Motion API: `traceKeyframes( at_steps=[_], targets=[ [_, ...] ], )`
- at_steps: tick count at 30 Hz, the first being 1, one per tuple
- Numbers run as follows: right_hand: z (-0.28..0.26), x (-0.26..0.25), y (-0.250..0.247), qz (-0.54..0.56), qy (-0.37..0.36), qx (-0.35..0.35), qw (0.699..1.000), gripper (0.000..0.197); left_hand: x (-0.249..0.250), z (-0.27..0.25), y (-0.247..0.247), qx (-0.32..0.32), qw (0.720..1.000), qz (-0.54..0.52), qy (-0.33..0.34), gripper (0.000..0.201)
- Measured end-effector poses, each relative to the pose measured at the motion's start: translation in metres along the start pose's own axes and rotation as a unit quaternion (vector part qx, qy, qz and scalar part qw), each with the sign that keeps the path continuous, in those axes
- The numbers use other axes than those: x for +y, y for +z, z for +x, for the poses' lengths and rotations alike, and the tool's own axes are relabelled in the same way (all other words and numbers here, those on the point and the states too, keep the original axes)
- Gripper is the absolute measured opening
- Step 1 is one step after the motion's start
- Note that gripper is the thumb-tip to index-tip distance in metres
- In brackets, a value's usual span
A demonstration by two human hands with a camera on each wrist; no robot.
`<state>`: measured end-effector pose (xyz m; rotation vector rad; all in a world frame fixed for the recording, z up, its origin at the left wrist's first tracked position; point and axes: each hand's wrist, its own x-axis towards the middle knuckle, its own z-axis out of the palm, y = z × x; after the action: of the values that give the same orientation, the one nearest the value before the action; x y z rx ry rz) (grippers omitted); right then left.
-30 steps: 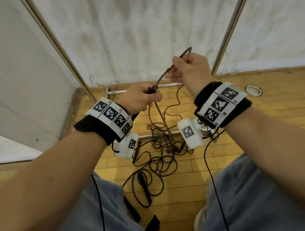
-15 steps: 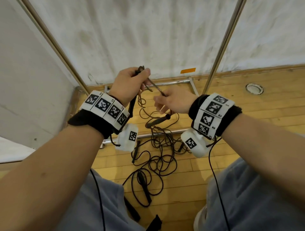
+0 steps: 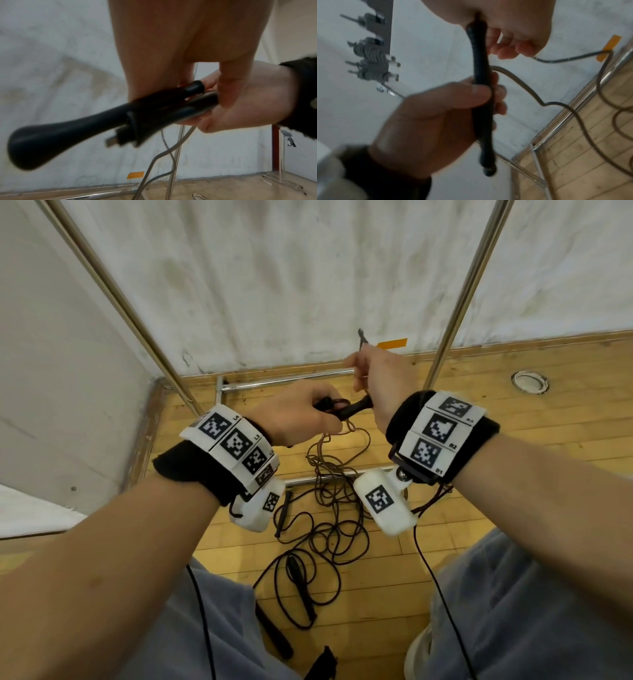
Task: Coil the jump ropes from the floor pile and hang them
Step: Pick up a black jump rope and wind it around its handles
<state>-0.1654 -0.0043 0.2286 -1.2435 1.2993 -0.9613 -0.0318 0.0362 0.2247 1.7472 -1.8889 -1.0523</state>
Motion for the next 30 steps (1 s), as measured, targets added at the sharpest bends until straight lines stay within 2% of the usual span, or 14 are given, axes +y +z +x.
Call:
traceKeyframes(
  at_steps=[2,4,5,7,9,12,14,16,18,20,22,27,30],
  targets=[
    [0.002,0.006,0.001,-0.159,-0.023,-0.038,0.986,0.03,0.001,-0.001,-0.001,0.002,1.0,0.004,0.011,0.023],
    [0.003,0.008,0.003,-0.218,-0.019,-0.036,0.975,0.041,0.001,-0.002,-0.003,0.006,1.0,0.012,0.025,0.025],
    [0.003,0.008,0.003,-0.207,-0.033,-0.042,0.977,0.047,0.001,-0.004,-0.006,0.012,0.999,0.018,0.03,0.026],
    [0.002,0.008,0.004,-0.168,-0.069,-0.102,0.978,0.052,0.001,-0.005,-0.012,0.03,0.998,0.032,0.041,0.027],
    [0.001,0.011,0.005,-0.126,-0.053,-0.166,0.977,0.057,0.0,-0.007,-0.018,0.047,0.997,0.039,0.043,0.028],
    [0.003,0.012,0.006,-0.123,-0.028,-0.206,0.97,0.067,-0.001,-0.007,-0.026,0.069,0.996,0.038,0.039,0.026],
    [0.004,0.011,0.008,-0.093,-0.022,-0.228,0.969,0.061,-0.003,-0.007,-0.027,0.076,0.995,0.056,0.031,0.024],
    [0.006,0.007,0.006,-0.079,-0.035,-0.215,0.973,0.054,-0.006,-0.007,-0.027,0.092,0.993,0.071,0.017,0.019],
    [0.008,0.003,0.002,-0.108,-0.078,-0.168,0.977,0.053,-0.011,-0.006,-0.03,0.093,0.993,0.073,0.002,0.016],
    [0.01,-0.001,-0.003,-0.123,-0.116,-0.112,0.979,0.056,-0.016,-0.006,-0.034,0.053,0.997,0.046,-0.01,0.013],
    [0.013,-0.003,-0.007,-0.105,-0.138,-0.085,0.981,0.053,-0.02,-0.007,-0.035,0.024,1.0,-0.001,-0.01,0.01],
    [0.019,-0.003,-0.012,-0.137,-0.144,-0.144,0.969,0.039,-0.026,-0.006,-0.035,0.041,0.999,-0.009,0.02,0.009],
    [0.018,-0.006,-0.013,-0.117,-0.136,-0.125,0.976,0.041,-0.029,-0.006,-0.034,0.059,0.998,0.015,0.034,0.01]
  ],
)
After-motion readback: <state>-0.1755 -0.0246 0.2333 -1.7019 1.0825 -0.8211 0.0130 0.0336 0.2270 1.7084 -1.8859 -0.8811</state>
